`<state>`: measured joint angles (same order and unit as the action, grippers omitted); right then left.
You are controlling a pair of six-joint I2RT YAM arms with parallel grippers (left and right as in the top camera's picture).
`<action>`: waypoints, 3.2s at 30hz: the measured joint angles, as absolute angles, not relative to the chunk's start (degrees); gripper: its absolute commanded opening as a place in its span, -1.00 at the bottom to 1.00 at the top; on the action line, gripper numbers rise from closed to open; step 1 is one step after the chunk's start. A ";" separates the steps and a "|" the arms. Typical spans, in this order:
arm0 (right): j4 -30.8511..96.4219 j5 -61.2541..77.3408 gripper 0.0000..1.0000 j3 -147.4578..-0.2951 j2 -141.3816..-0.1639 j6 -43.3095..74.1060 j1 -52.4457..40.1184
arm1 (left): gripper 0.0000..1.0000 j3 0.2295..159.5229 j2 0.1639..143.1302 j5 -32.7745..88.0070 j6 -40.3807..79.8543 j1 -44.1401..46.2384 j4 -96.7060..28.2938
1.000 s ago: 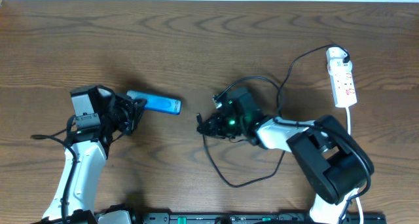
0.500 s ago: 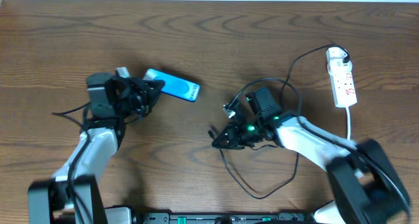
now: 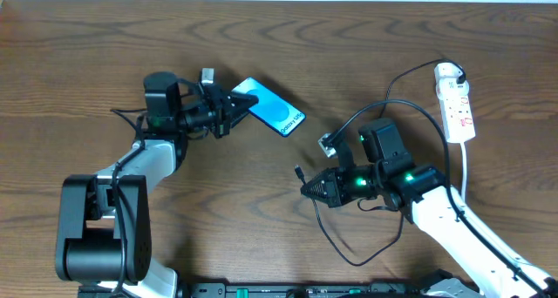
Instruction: Plug charger to phone and switch on socket
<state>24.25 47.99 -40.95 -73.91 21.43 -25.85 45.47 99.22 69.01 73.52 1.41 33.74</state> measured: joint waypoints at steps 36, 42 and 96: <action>28.84 65.78 -0.98 -39.55 -63.59 8.29 -13.76 | -0.85 45.60 99.22 88.44 71.99 -3.55 49.41; 19.09 66.13 -0.98 -39.40 -64.40 10.94 -17.37 | -0.85 45.60 99.22 88.44 71.99 -3.55 49.41; 3.09 62.78 -0.98 -39.35 -75.55 26.37 -23.38 | -0.85 45.60 99.22 88.42 72.05 -2.31 49.41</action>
<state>3.09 62.78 -39.35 -75.55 26.37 -23.38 45.60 99.22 88.42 72.05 -2.31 49.41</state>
